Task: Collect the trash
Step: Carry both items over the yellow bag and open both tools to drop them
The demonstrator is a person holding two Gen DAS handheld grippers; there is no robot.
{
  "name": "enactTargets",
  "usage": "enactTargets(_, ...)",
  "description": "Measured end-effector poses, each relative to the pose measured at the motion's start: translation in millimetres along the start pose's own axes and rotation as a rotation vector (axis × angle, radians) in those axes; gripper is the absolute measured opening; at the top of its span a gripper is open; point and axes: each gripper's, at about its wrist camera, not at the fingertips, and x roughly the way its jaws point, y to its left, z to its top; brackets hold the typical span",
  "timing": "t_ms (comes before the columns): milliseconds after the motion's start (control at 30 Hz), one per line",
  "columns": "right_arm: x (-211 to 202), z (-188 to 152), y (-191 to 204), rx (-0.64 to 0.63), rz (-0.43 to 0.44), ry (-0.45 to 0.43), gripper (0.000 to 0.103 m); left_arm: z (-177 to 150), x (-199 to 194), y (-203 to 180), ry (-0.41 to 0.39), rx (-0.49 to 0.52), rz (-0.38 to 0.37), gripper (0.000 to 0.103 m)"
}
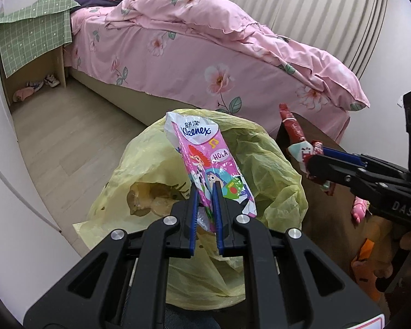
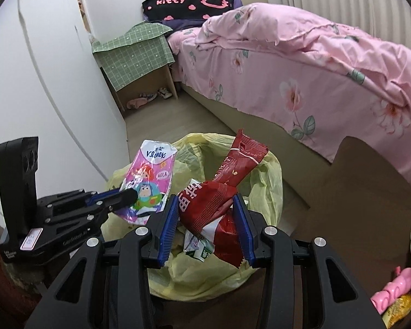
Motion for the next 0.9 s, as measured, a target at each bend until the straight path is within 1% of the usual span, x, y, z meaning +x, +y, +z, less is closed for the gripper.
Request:
enactTargets(100,4,3,-4,0.014,0.010,-0.004,0.039,4,0,0,-0.006,-0.010,-0.007,0.010)
enactTargets(133,5,4,-5,0.025,0.014,-0.006,0.039,6,-1,-1,-0.011,-0.011,-0.014,0.012)
enactTargets(167,6,5,-8,0.048,0.022,-0.006,0.040,6,-2,-2,-0.016,-0.012,-0.022,0.017)
enactTargets(200,6,6,-9,0.063,0.027,-0.005,0.041,6,-3,-1,-0.020,-0.013,-0.028,0.025)
enactTargets(233,6,6,-10,0.079,0.031,-0.006,0.042,6,-5,0,-0.029,-0.019,-0.036,0.029)
enactTargets(267,4,5,-10,0.089,0.034,-0.009,0.048,7,-6,0,-0.035,-0.025,-0.038,0.033)
enactTargets(433,-6,5,-11,0.089,0.023,-0.030,0.049,13,-15,8,-0.064,-0.080,-0.013,0.037)
enactTargets(600,-37,0,-16,0.102,-0.003,-0.070,0.049,15,-24,2,-0.079,-0.070,-0.018,0.038)
enactTargets(733,-75,-14,-23,0.098,-0.066,-0.123,0.049,15,-31,-12,-0.087,-0.041,-0.041,0.038)
enactTargets(833,-110,-29,-29,0.094,-0.153,-0.177,0.049,12,-34,-33,-0.084,-0.001,-0.073,0.040)
enactTargets(900,-135,-42,-36,0.091,-0.221,-0.211,0.049,7,-33,-53,-0.068,0.044,-0.109,0.040)
